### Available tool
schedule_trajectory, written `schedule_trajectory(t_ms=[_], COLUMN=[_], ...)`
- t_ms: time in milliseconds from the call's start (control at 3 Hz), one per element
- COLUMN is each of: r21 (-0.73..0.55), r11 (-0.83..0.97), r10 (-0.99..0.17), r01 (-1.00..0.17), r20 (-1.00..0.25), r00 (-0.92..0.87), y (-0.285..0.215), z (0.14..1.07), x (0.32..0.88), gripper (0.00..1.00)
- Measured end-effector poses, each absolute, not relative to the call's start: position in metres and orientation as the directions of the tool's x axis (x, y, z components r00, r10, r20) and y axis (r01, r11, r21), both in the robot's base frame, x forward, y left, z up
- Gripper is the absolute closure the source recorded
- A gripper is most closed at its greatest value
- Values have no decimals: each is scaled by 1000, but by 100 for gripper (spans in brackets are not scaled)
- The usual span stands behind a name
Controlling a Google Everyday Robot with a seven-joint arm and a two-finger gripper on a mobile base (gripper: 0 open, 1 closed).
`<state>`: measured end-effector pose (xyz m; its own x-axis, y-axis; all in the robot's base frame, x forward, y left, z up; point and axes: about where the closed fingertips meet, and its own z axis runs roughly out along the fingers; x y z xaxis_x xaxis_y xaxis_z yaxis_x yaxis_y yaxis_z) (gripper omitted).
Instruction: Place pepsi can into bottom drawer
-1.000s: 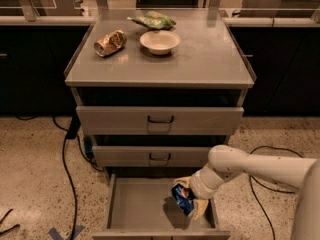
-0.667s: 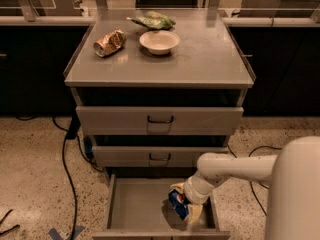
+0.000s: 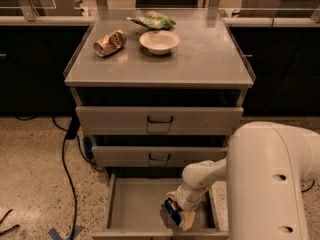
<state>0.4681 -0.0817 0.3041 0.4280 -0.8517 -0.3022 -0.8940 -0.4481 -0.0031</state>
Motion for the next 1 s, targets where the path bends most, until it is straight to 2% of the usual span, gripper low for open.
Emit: schedule_trajectory(t_ms=[667, 1000], r21=[5, 34], r11=[-441, -441], r10=[-849, -840], r01=[-897, -897], r20=[-325, -368], r00=[416, 400], y=[-86, -91], z=[295, 262], x=[466, 466], gripper=[100, 100])
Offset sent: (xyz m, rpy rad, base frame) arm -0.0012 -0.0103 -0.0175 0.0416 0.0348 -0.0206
